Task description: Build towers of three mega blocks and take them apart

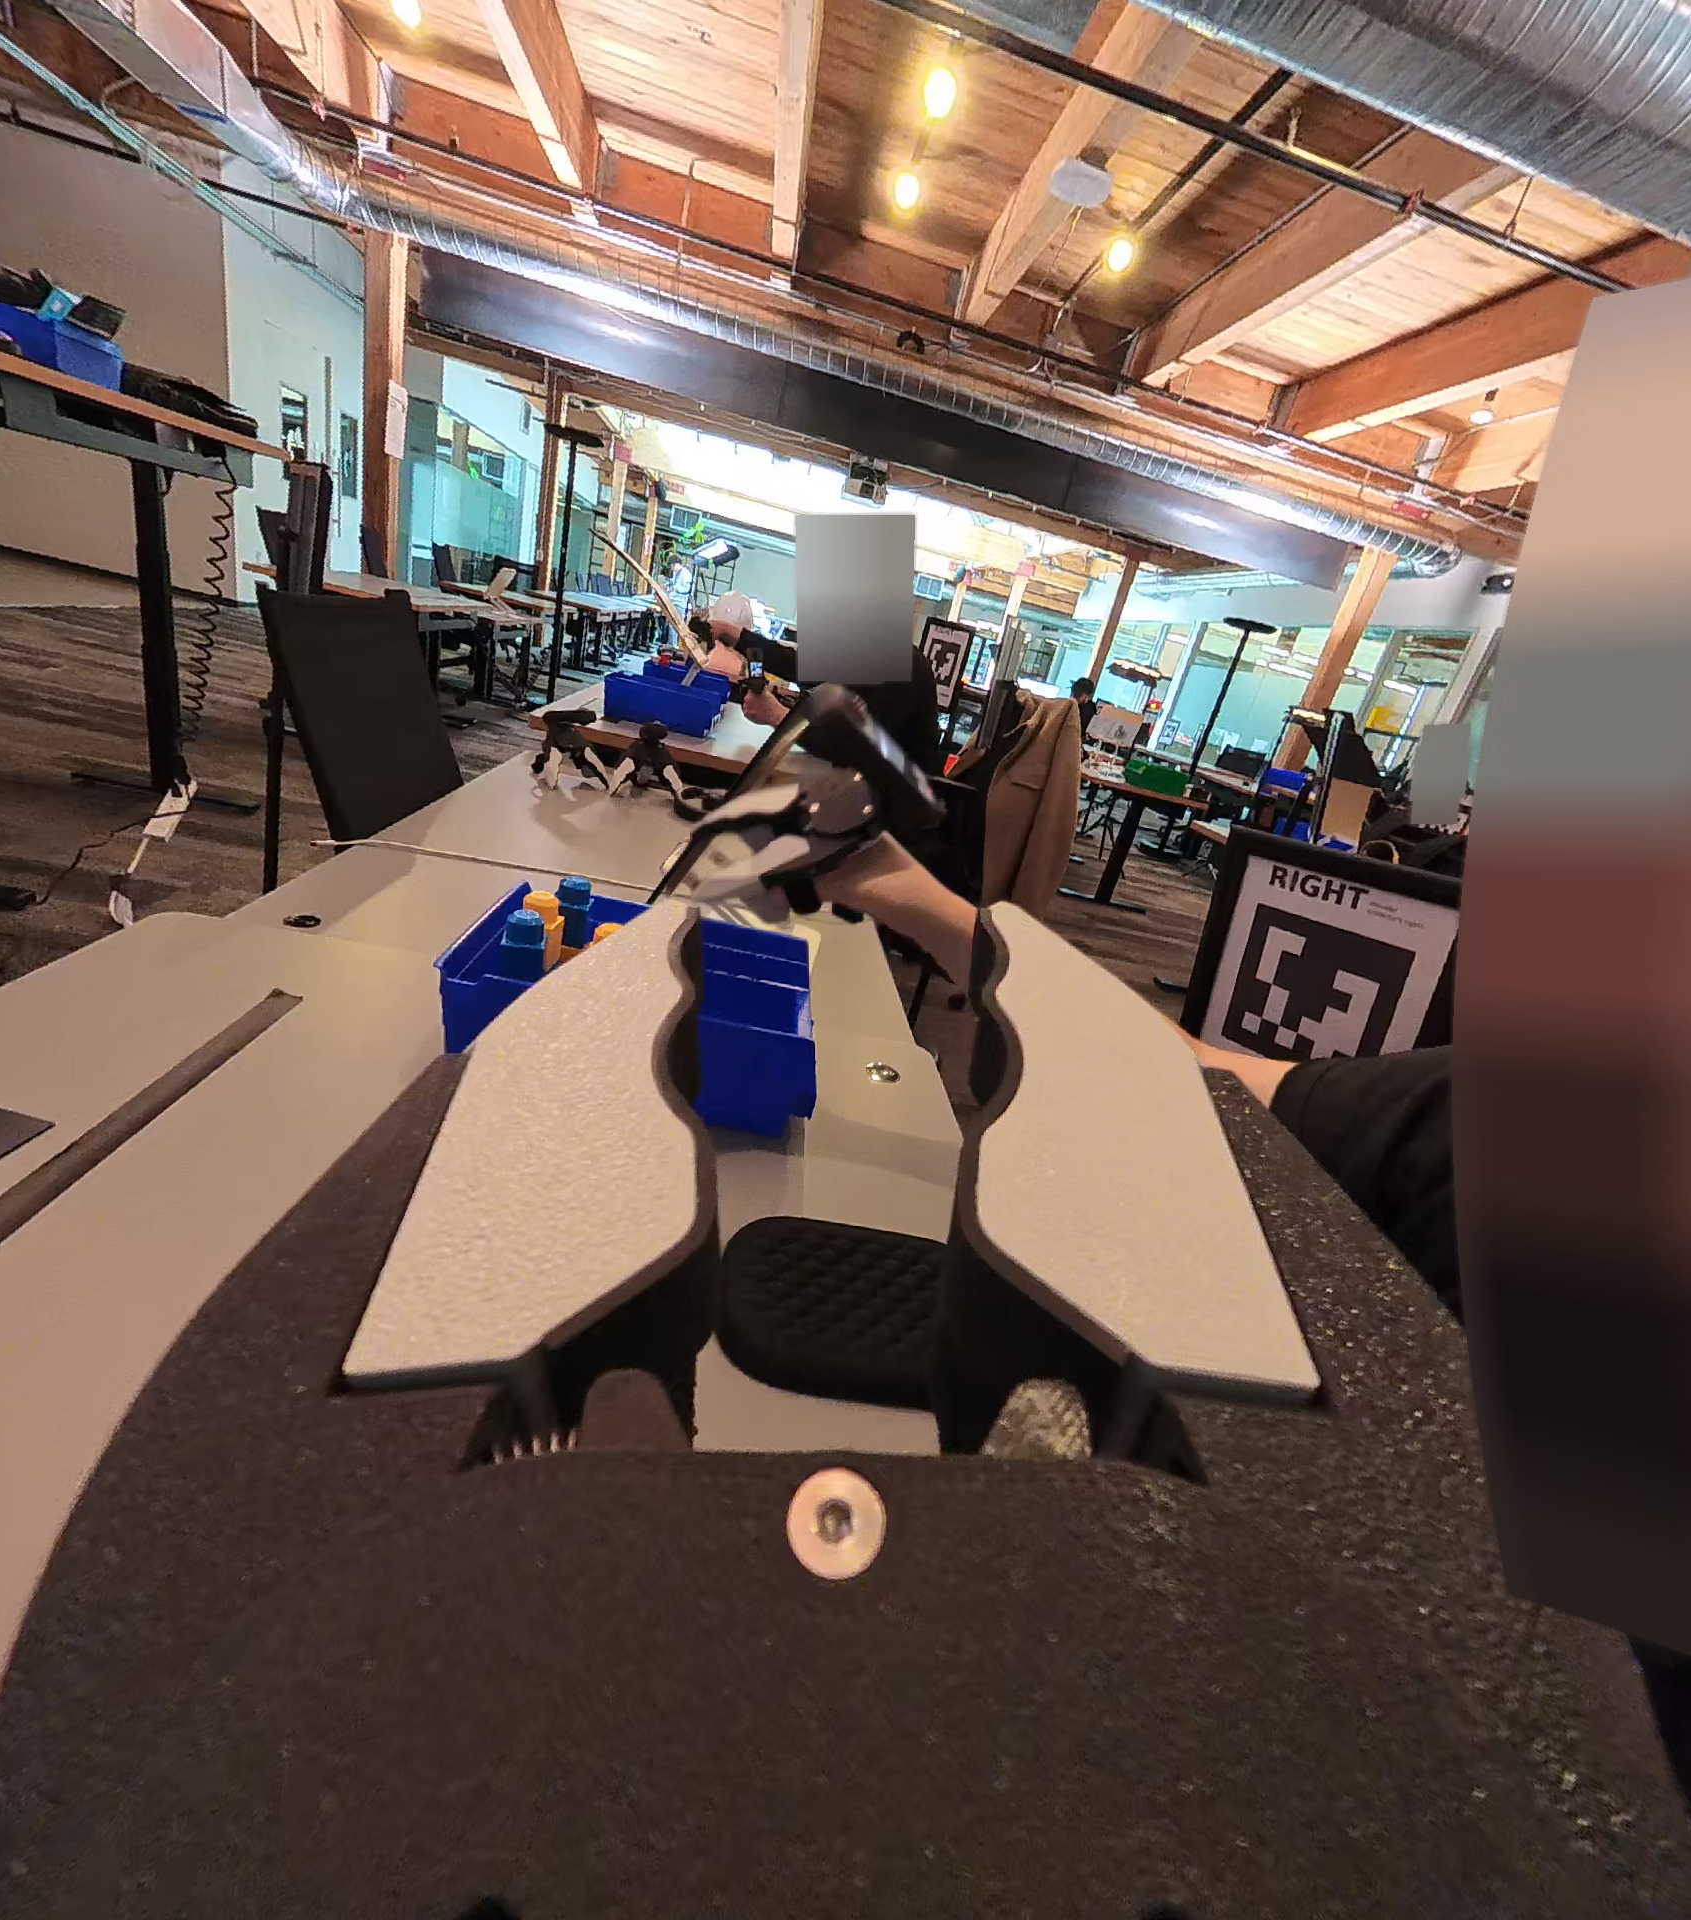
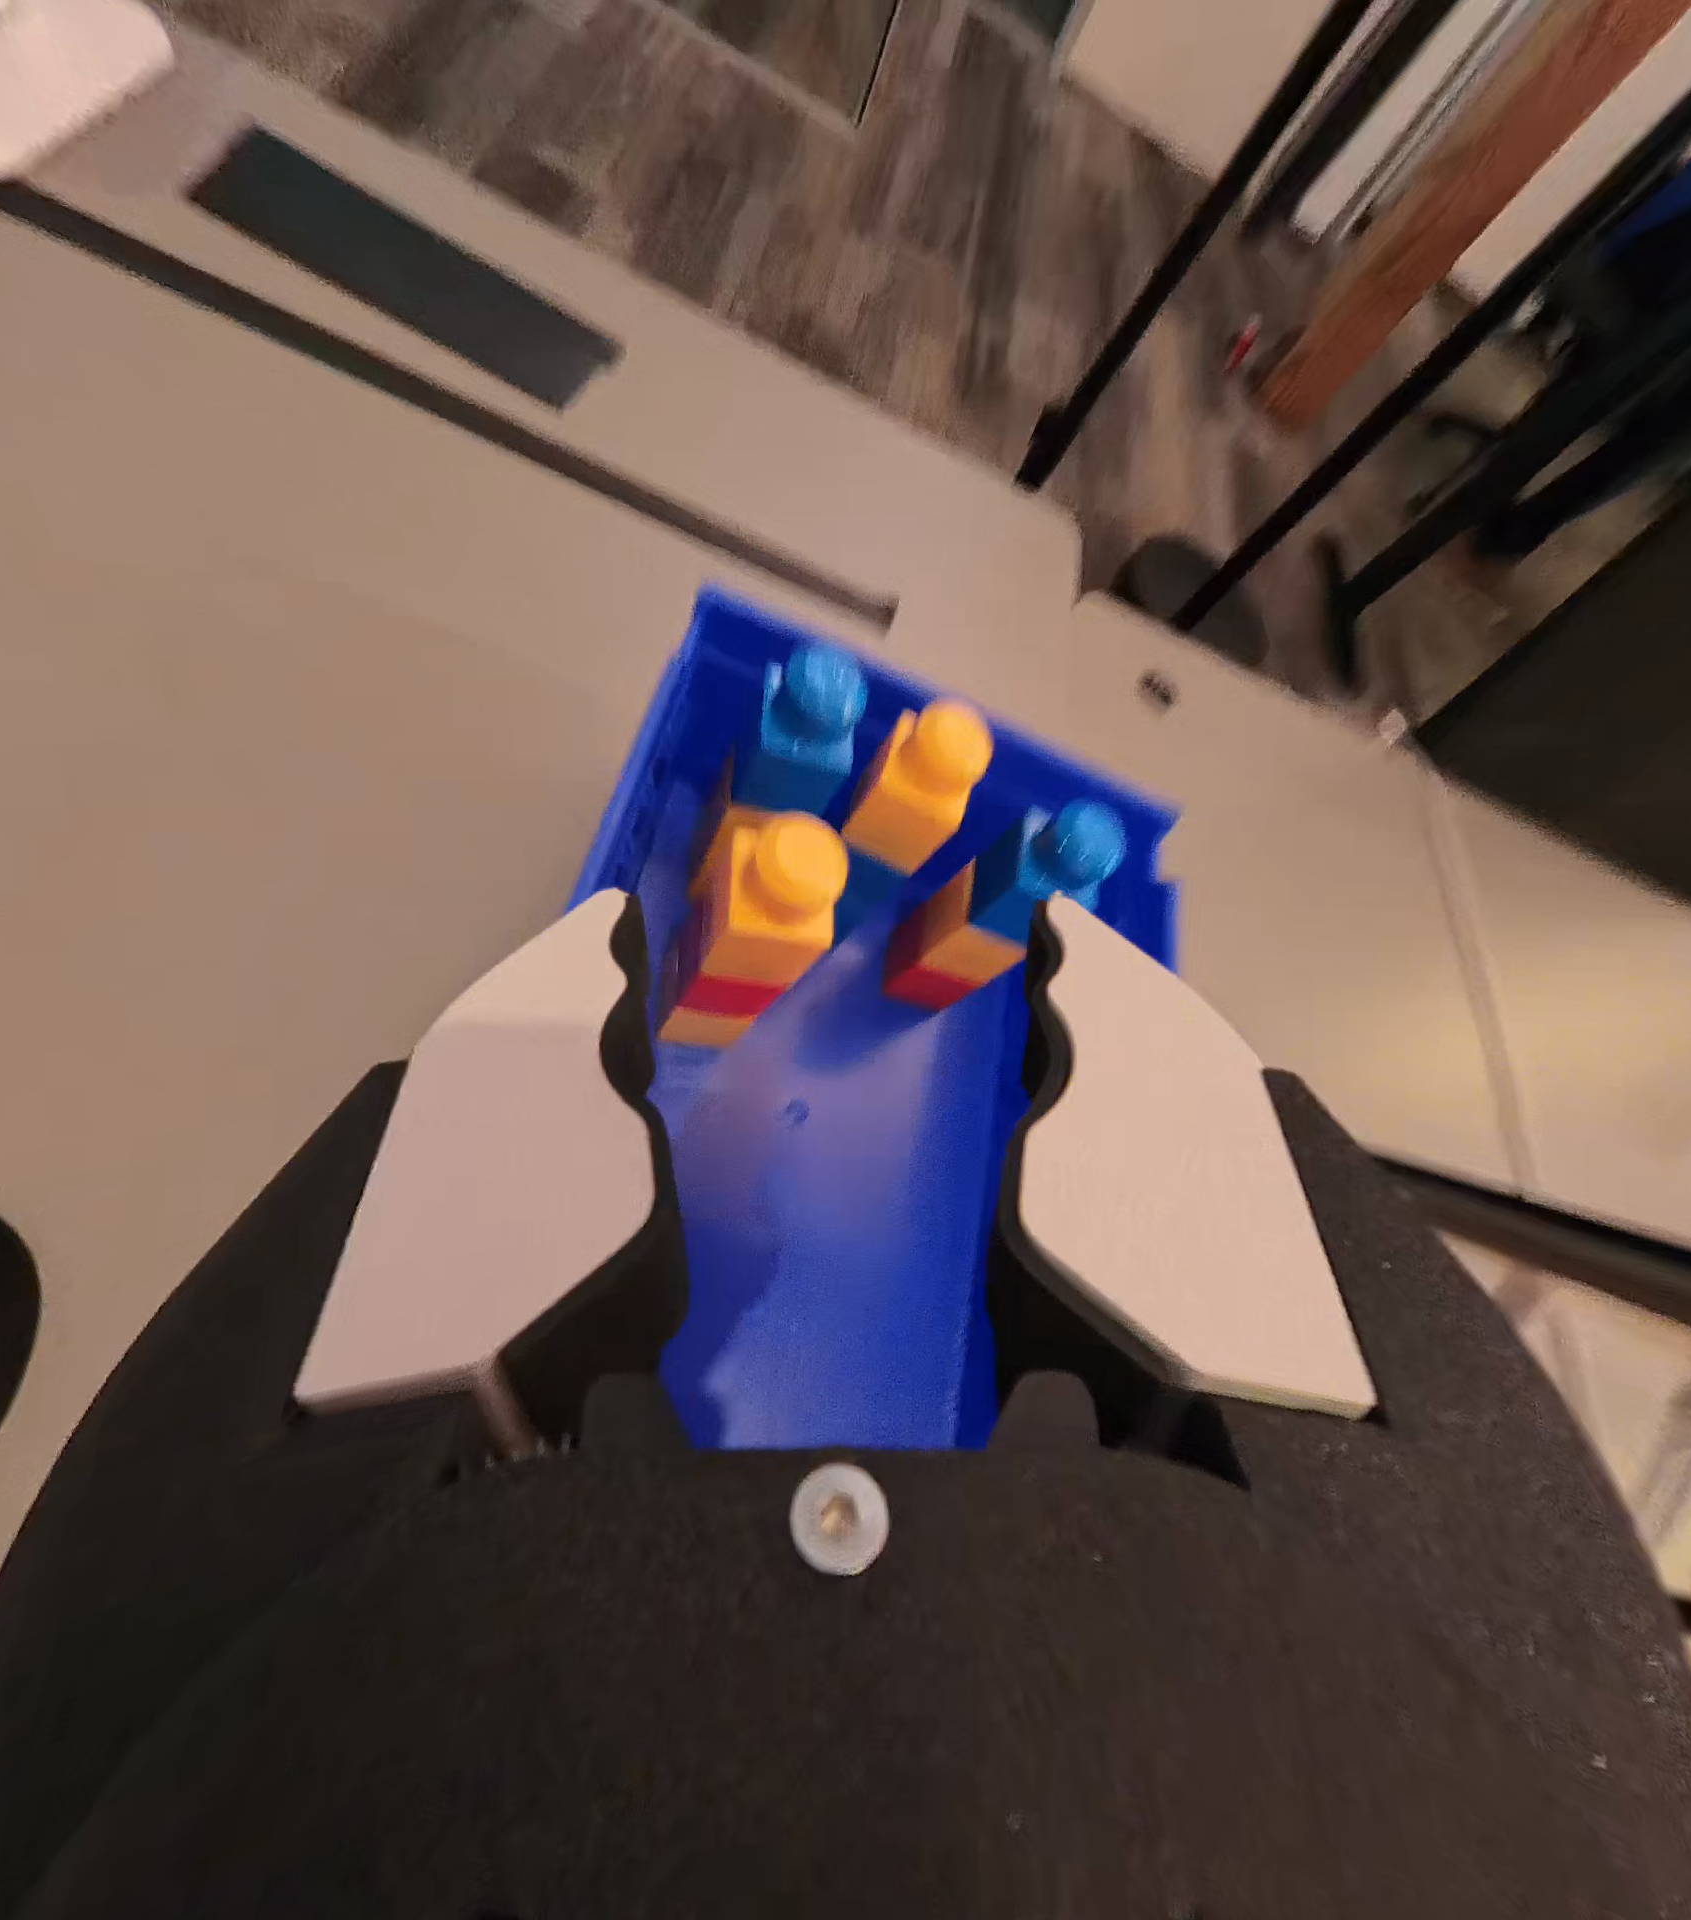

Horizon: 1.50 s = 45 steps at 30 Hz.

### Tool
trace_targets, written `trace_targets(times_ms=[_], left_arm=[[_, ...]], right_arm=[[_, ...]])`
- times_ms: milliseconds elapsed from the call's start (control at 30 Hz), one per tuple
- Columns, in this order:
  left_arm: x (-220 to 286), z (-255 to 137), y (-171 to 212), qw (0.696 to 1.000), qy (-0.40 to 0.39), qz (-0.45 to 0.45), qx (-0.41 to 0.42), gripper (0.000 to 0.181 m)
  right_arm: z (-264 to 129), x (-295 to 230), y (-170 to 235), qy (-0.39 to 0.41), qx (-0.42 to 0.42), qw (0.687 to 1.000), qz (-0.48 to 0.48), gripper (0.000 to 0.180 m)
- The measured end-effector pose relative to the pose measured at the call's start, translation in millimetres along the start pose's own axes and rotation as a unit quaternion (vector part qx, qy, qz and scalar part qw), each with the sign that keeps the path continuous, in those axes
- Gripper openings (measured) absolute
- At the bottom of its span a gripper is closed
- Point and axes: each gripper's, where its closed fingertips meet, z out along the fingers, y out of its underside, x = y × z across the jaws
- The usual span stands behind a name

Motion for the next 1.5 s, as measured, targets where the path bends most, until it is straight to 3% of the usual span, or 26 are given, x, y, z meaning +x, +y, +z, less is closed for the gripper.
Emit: trace_targets(times_ms=[67, 167, 300, 367, 467, 633, 700, 867, 967, 1067, 1200, 1300, 1400, 1500], left_arm=[[1, 5, 1, 1.000, 0.003, 0.000, 0.000, 0.049], [-2, 13, 4, 1.000, -0.002, 0.000, -0.004, 0.049], [-12, 25, 15, 0.999, -0.019, -0.006, -0.026, 0.049], [-20, 29, 22, 0.999, -0.033, -0.009, -0.038, 0.049], [-31, 34, 28, 0.998, -0.046, -0.017, -0.045, 0.049], [-37, 39, 33, 0.996, -0.066, -0.012, -0.055, 0.048], [-37, 38, 33, 0.995, -0.080, -0.008, -0.059, 0.047], [4, 16, 24, 0.991, -0.116, 0.009, -0.070, 0.046], [4, -36, 26, 0.968, -0.229, 0.018, -0.097, 0.049], [-15, -122, 31, 0.919, -0.364, 0.006, -0.149, 0.049], [-43, -265, 58, 0.826, -0.496, -0.042, -0.264, 0.044], [-58, -361, 92, 0.750, -0.571, -0.139, -0.304, 0.045], [-70, -400, 128, 0.733, -0.576, -0.229, -0.280, 0.045], [-82, -416, 152, 0.722, -0.585, -0.255, -0.267, 0.049]], right_arm=[[-30, -9, -51, 0.003, 0.067, 0.998, -0.018, 0.068], [-76, -56, -139, -0.080, 0.220, 0.972, 0.011, 0.067], [-136, -138, -230, -0.274, 0.399, 0.874, 0.045, 0.063], [-154, -171, -257, -0.354, 0.445, 0.820, 0.064, 0.061], [-146, -205, -272, -0.391, 0.464, 0.792, 0.072, 0.060], [-98, -236, -258, -0.408, 0.447, 0.792, 0.081, 0.054], [-80, -236, -254, -0.413, 0.413, 0.806, 0.092, 0.054], [-70, -225, -248, -0.419, 0.423, 0.796, 0.111, 0.050], [-53, -217, -242, -0.402, 0.409, 0.812, 0.114, 0.050], [-40, -217, -236, -0.408, 0.388, 0.818, 0.114, 0.050], [-23, -224, -229, -0.409, 0.355, 0.836, 0.088, 0.050], [-11, -228, -228, -0.391, 0.342, 0.851, 0.072, 0.050], [-7, -234, -231, -0.389, 0.341, 0.853, 0.066, 0.048], [-6, -235, -234, -0.372, 0.352, 0.856, 0.068, 0.047]])
